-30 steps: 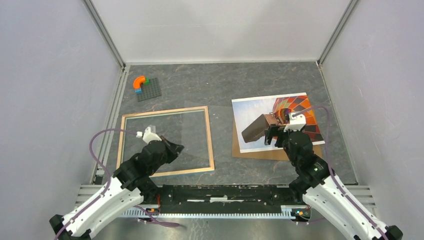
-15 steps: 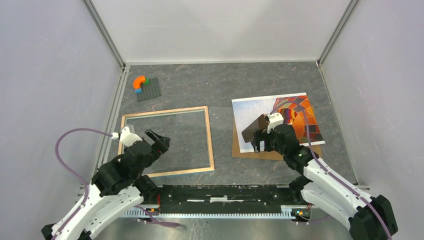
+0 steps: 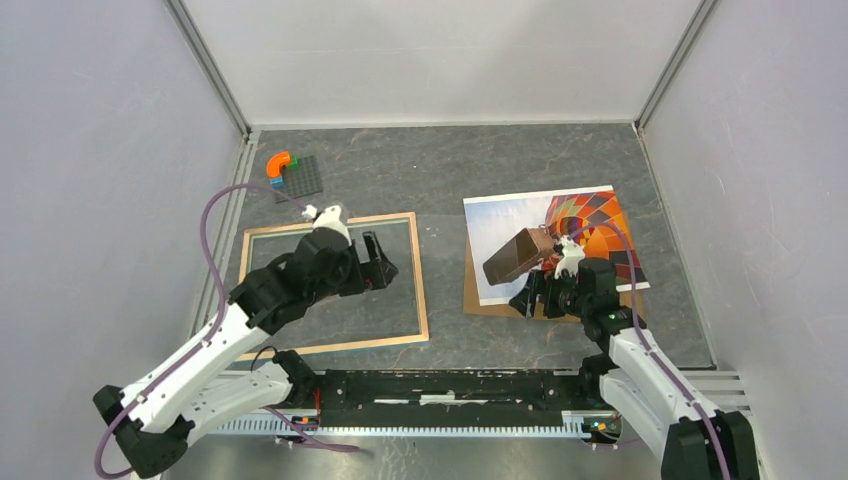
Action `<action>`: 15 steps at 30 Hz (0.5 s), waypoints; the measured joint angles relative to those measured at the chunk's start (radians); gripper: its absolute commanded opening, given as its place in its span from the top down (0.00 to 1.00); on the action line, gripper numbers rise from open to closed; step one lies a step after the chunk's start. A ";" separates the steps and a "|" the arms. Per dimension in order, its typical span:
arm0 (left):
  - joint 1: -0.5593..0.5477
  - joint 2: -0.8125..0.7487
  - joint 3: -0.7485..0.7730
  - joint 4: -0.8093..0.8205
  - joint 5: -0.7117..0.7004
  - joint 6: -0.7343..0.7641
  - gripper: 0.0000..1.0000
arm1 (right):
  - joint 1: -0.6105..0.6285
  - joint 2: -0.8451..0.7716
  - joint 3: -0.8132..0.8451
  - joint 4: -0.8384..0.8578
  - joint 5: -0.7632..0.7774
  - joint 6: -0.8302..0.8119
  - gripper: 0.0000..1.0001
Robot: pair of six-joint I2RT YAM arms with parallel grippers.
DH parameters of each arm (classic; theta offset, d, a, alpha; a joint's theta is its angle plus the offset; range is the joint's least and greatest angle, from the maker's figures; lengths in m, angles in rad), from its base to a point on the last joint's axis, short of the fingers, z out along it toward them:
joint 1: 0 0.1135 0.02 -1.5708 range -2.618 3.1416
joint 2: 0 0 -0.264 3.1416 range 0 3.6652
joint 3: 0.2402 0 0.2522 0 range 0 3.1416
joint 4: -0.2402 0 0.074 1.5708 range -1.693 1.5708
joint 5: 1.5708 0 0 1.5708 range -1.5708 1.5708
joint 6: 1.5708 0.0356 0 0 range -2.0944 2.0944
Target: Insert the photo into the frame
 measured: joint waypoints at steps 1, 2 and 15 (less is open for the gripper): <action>0.000 0.034 0.033 0.005 0.027 0.023 0.00 | -0.009 -0.010 -0.009 -0.001 -0.018 0.004 0.08; 0.000 0.060 0.068 0.011 0.050 0.040 0.00 | -0.013 -0.023 -0.023 -0.002 -0.037 0.008 0.09; 0.000 0.347 0.391 0.157 0.306 0.190 0.00 | -0.018 -0.174 -0.064 -0.121 -0.116 0.050 0.13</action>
